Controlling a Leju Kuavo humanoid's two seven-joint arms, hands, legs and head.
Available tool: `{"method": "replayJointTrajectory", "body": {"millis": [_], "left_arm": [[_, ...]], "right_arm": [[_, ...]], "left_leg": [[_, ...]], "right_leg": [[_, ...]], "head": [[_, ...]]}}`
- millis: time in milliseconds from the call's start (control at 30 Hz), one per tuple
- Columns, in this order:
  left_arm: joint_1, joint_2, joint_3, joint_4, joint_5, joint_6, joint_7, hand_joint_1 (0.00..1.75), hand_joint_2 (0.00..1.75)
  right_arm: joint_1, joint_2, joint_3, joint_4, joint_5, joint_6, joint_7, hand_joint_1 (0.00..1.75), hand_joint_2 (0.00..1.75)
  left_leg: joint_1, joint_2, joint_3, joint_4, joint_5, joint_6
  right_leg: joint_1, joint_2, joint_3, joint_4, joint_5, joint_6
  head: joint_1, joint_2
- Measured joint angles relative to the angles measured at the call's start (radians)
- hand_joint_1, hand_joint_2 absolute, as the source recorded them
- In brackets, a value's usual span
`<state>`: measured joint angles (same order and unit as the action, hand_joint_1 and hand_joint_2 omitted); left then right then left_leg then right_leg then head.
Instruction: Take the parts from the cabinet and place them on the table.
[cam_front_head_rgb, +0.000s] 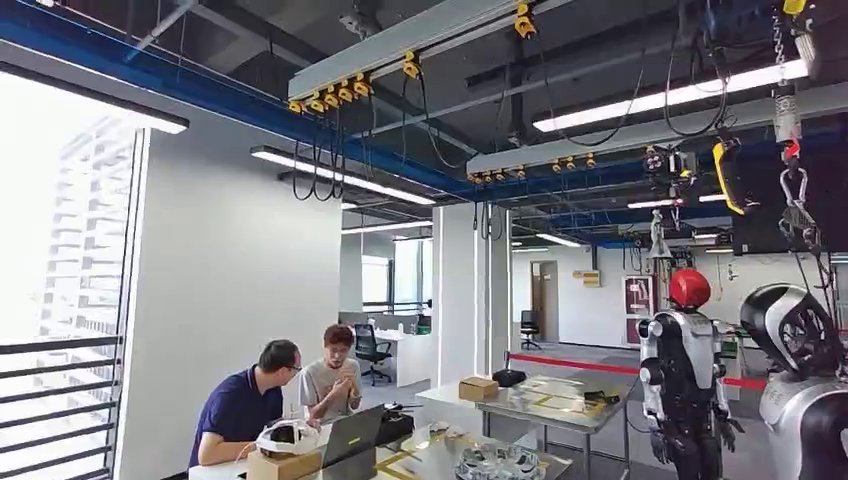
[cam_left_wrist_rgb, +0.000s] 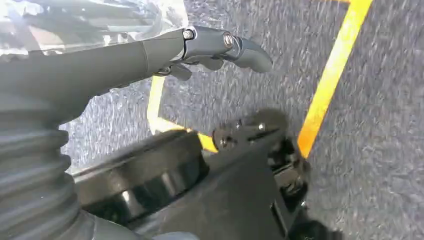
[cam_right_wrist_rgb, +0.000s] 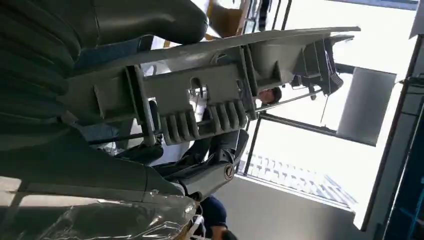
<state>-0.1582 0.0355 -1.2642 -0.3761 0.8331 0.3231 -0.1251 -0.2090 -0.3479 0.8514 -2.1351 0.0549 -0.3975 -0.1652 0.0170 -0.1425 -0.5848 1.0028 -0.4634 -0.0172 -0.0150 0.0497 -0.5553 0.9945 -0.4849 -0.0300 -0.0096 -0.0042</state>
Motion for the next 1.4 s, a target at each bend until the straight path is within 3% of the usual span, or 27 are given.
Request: {"method": "replayJointTrajectory", "body": {"millis": [67,133,200,233,300,333,367,400,500,567,600,667,700,733,800,833,867,1000,1033,1067,1100,1167,1200,1267,1333,1367,1400], "left_arm": [[-0.002,-0.001,0.0,-0.001,0.0,-0.001,0.002,0.0,1.75],[-0.007,-0.001,0.0,-0.002,0.0,-0.001,0.003,0.0,1.75],[-0.005,-0.001,0.0,-0.002,0.0,-0.002,0.005,0.0,1.75],[-0.003,-0.001,0.0,-0.002,0.0,-0.002,0.005,0.0,1.75],[-0.003,0.0,0.0,-0.002,0.0,-0.003,0.005,0.0,1.75],[-0.004,0.0,0.0,-0.002,0.0,-0.003,0.005,0.0,1.75],[-0.007,0.0,0.0,-0.003,0.0,-0.003,0.005,0.0,1.75],[-0.01,0.0,0.0,-0.004,0.0,-0.004,0.005,0.0,1.75],[-0.005,0.002,0.0,-0.004,0.0,-0.006,0.005,0.0,1.75],[-0.004,0.003,0.0,-0.005,0.001,-0.006,0.006,0.0,1.75],[-0.007,0.003,0.0,-0.005,0.001,-0.006,0.005,0.0,1.75],[-0.008,0.003,0.0,-0.005,0.001,-0.006,0.005,0.0,1.75],[-0.006,0.003,0.0,-0.005,0.002,-0.006,0.005,0.0,1.75],[-0.005,0.003,0.0,-0.005,0.002,-0.006,0.005,0.0,1.75],[-0.006,0.003,0.0,-0.005,0.003,-0.006,0.005,0.0,1.75],[-0.006,0.003,0.0,-0.005,0.003,-0.006,0.005,0.0,1.75],[-0.006,-0.002,0.0,-0.006,0.003,-0.006,0.005,0.0,1.75],[-0.002,-0.004,0.0,-0.006,0.003,-0.006,0.004,0.0,1.75],[0.0,-0.002,0.0,-0.006,0.003,-0.005,0.005,0.0,1.75],[0.0,-0.003,0.0,-0.006,0.003,-0.005,0.005,0.0,1.75],[-0.002,-0.003,0.0,-0.006,0.003,-0.005,0.005,0.0,1.75],[-0.005,-0.003,0.0,-0.006,0.003,-0.005,0.005,0.0,1.75],[-0.003,-0.003,0.0,-0.006,0.003,-0.005,0.005,0.0,1.75],[0.001,-0.002,0.0,-0.006,0.003,-0.005,0.005,0.0,1.75],[0.0,-0.001,0.0,-0.006,0.003,-0.005,0.005,0.0,1.75],[-0.002,-0.002,0.0,-0.006,0.003,-0.005,0.005,0.0,1.75],[-0.002,-0.002,0.0,-0.006,0.003,-0.005,0.004,0.0,1.75]], "right_arm": [[-0.002,0.0,-0.001,0.0,0.0,0.003,0.0,1.75,1.75],[-0.001,0.0,-0.001,0.0,0.0,0.004,0.001,1.75,1.75],[-0.001,0.0,-0.002,0.002,-0.003,0.005,0.003,1.75,1.75],[-0.001,0.0,-0.002,0.002,-0.004,0.007,0.005,1.75,1.75],[-0.002,0.0,-0.002,0.002,-0.007,0.009,0.006,1.75,1.75],[-0.003,0.0,-0.002,0.002,-0.007,0.01,0.006,1.75,1.75],[-0.004,0.0,-0.002,0.002,-0.008,0.011,0.006,1.75,1.75],[-0.005,0.0,-0.002,0.002,-0.008,0.011,0.007,1.75,1.75],[-0.016,0.0,-0.002,0.002,-0.009,0.013,0.008,1.75,1.75],[-0.018,0.0,-0.003,0.002,-0.01,0.013,0.008,1.75,1.75],[-0.017,-0.001,-0.003,0.003,-0.01,0.013,0.008,1.75,1.75],[-0.017,-0.002,-0.003,0.005,-0.011,0.014,0.008,1.75,1.75],[-0.016,-0.003,-0.003,0.007,-0.013,0.014,0.008,1.75,1.75],[-0.016,-0.003,-0.002,0.009,-0.013,0.015,0.008,1.75,1.75],[-0.016,-0.003,-0.002,0.009,-0.014,0.015,0.008,1.75,1.75],[-0.017,-0.003,-0.003,0.009,-0.014,0.015,0.008,1.75,1.75],[-0.017,-0.004,-0.003,0.01,-0.014,0.015,0.008,1.75,1.75],[-0.019,-0.004,-0.003,0.01,-0.016,0.014,0.008,1.75,1.75],[-0.02,-0.004,-0.003,0.01,-0.016,0.014,0.008,1.75,1.75],[-0.018,-0.004,-0.002,0.009,-0.017,0.014,0.007,1.75,1.75],[-0.018,-0.004,-0.003,0.009,-0.018,0.014,0.006,1.75,1.75],[-0.017,-0.004,-0.002,0.01,-0.019,0.014,0.006,1.75,1.75],[-0.017,-0.004,-0.002,0.011,-0.021,0.014,0.006,1.75,1.75],[-0.017,-0.004,-0.002,0.015,-0.021,0.014,0.006,1.75,1.75],[-0.017,-0.004,-0.002,0.014,-0.021,0.014,0.006,1.75,1.75],[-0.017,-0.004,-0.002,0.014,-0.021,0.013,0.006,1.75,1.75],[-0.021,-0.004,-0.002,0.015,-0.021,0.013,0.006,1.75,1.75]], "left_leg": [[-0.005,0.102,-0.028,0.068,-0.05,-0.004],[0.0,0.126,-0.102,0.232,-0.125,-0.014],[0.001,0.128,-0.136,0.304,-0.136,-0.02],[0.001,0.13,-0.118,0.274,-0.109,-0.021],[0.0,0.155,-0.025,0.097,-0.017,-0.018],[-0.002,0.194,0.012,0.022,-0.002,-0.013],[-0.016,0.226,0.019,0.004,-0.016,-0.004],[-0.014,0.215,0.021,0.01,-0.016,0.008],[-0.014,0.179,0.017,0.004,-0.011,0.024],[-0.006,0.162,0.018,0.001,-0.006,0.034],[-0.006,0.151,0.016,0.001,-0.005,0.036],[-0.007,0.125,0.013,0.002,-0.005,0.038],[-0.009,0.112,0.014,0.002,-0.005,0.038],[-0.01,0.097,0.016,0.003,-0.005,0.038],[-0.011,0.068,0.018,0.004,-0.005,0.037],[-0.011,0.055,0.018,0.004,-0.006,0.036],[-0.009,0.047,0.012,0.006,-0.005,0.031],[0.003,-0.006,-0.006,-0.001,0.006,-0.001],[0.002,0.016,-0.003,0.008,-0.002,-0.002],[-0.004,0.077,-0.014,0.033,-0.024,-0.009],[-0.001,0.11,-0.044,0.095,-0.064,-0.016],[0.002,0.128,-0.114,0.246,-0.128,-0.024],[0.002,0.129,-0.134,0.287,-0.135,-0.027],[0.003,0.134,-0.102,0.227,-0.078,-0.03],[0.002,0.16,-0.011,0.055,0.008,-0.026],[-0.004,0.171,0.008,0.024,-0.014,-0.018],[-0.006,0.165,0.005,0.019,-0.006,-0.003]], "right_leg": [[0.0,-0.028,0.008,-0.006,0.001,-0.01],[0.004,-0.062,0.009,-0.005,-0.003,-0.013],[0.004,-0.093,0.009,-0.003,-0.007,-0.012],[0.004,-0.104,0.011,-0.002,-0.009,-0.01],[0.003,-0.132,0.019,0.002,-0.018,-0.003],[0.005,-0.143,0.023,0.006,-0.024,0.002],[0.015,-0.152,0.023,0.013,-0.03,0.01],[0.015,-0.16,0.023,0.01,-0.03,0.014],[0.012,-0.194,0.032,0.009,-0.036,0.028],[0.004,-0.102,0.009,0.068,-0.083,0.037],[0.003,-0.074,-0.025,0.142,-0.121,0.039],[0.003,-0.057,-0.109,0.301,-0.18,0.04],[0.003,-0.057,-0.128,0.329,-0.174,0.039],[0.003,-0.056,-0.123,0.306,-0.142,0.035],[0.004,-0.042,-0.066,0.156,-0.042,0.024],[0.004,-0.005,-0.03,0.064,0.007,0.015],[0.001,0.06,-0.018,0.038,-0.003,0.005],[0.008,0.021,-0.012,0.011,-0.002,0.004],[-0.002,0.003,-0.004,-0.003,0.004,0.0],[-0.001,-0.01,0.002,-0.007,0.003,-0.002],[0.0,-0.028,0.005,-0.007,0.001,-0.007],[0.003,-0.061,0.008,-0.004,-0.004,-0.01],[0.003,-0.076,0.009,-0.003,-0.007,-0.009],[0.002,-0.104,0.012,0.003,-0.015,-0.006],[0.002,-0.126,0.02,0.013,-0.028,0.001],[0.005,-0.128,0.018,0.015,-0.033,0.01],[0.009,-0.135,0.017,0.022,-0.037,0.016]], "head": [[0.007,0.0],[0.011,0.0],[0.016,0.0],[0.017,0.0],[0.019,0.0],[0.022,0.0],[0.023,0.0],[0.018,0.0],[0.016,0.0],[0.01,0.0],[0.005,0.0],[0.004,0.0],[0.002,0.0],[0.001,0.0],[-0.001,0.0],[-0.001,0.0],[0.006,0.0],[0.0,0.0],[-0.003,0.0],[0.002,0.0],[0.003,0.0],[0.005,0.0],[0.009,0.0],[0.012,0.0],[0.013,0.0],[0.014,0.0],[0.018,0.0]]}}
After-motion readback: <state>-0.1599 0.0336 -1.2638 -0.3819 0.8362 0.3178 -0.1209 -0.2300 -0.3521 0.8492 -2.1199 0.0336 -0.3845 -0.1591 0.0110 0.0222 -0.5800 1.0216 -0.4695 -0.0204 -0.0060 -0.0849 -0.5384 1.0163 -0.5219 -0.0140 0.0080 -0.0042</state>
